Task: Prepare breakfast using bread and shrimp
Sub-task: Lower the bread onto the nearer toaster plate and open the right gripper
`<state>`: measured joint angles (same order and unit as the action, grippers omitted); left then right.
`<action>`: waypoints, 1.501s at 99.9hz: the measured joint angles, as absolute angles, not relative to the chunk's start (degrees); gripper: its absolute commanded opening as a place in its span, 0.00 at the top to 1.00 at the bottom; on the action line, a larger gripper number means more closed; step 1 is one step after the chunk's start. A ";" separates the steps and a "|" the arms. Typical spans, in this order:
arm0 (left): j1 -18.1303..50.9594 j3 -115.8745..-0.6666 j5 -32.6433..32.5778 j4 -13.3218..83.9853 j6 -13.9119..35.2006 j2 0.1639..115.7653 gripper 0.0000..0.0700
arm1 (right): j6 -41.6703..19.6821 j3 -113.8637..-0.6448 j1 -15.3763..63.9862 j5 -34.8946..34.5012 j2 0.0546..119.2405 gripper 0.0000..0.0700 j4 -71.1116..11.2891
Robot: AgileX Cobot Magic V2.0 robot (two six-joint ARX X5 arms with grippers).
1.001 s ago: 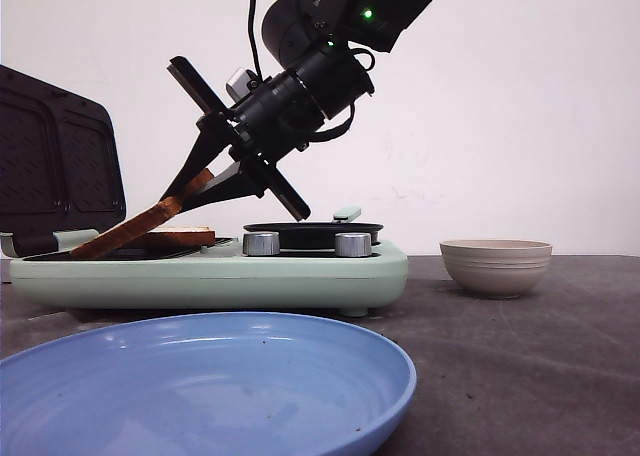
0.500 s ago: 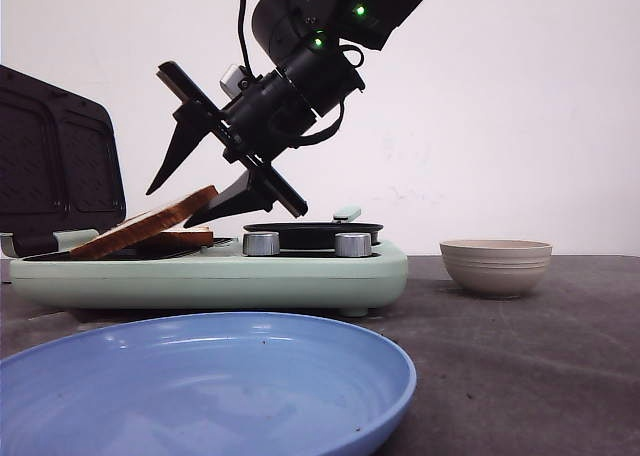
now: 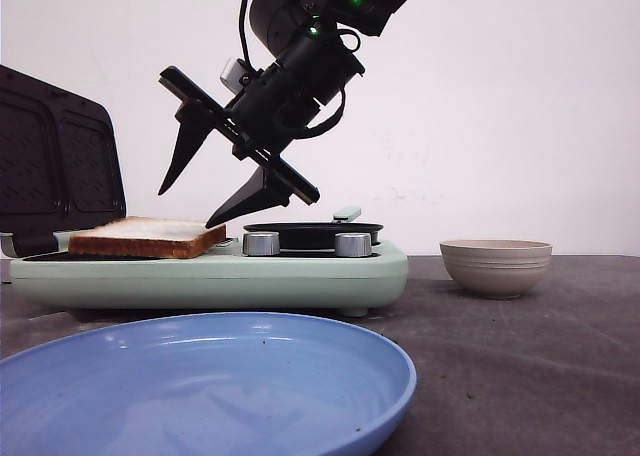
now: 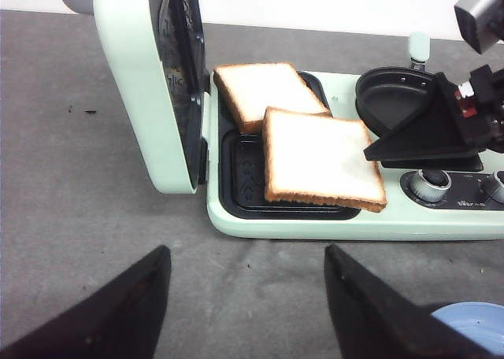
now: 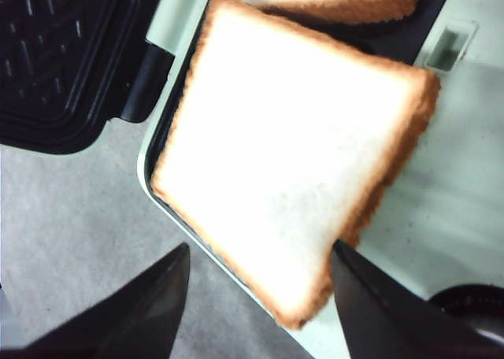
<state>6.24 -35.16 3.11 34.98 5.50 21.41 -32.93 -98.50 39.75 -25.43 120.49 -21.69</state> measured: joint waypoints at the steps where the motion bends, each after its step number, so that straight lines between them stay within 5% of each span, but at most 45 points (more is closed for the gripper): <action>1: 6.24 -35.16 3.11 34.98 5.50 21.41 0.55 | -32.91 -98.54 39.75 -25.45 120.49 0.50 -21.69; 150: 6.24 -35.16 3.11 34.98 5.50 21.41 0.55 | -32.99 -98.87 40.42 -25.65 122.23 0.48 -18.37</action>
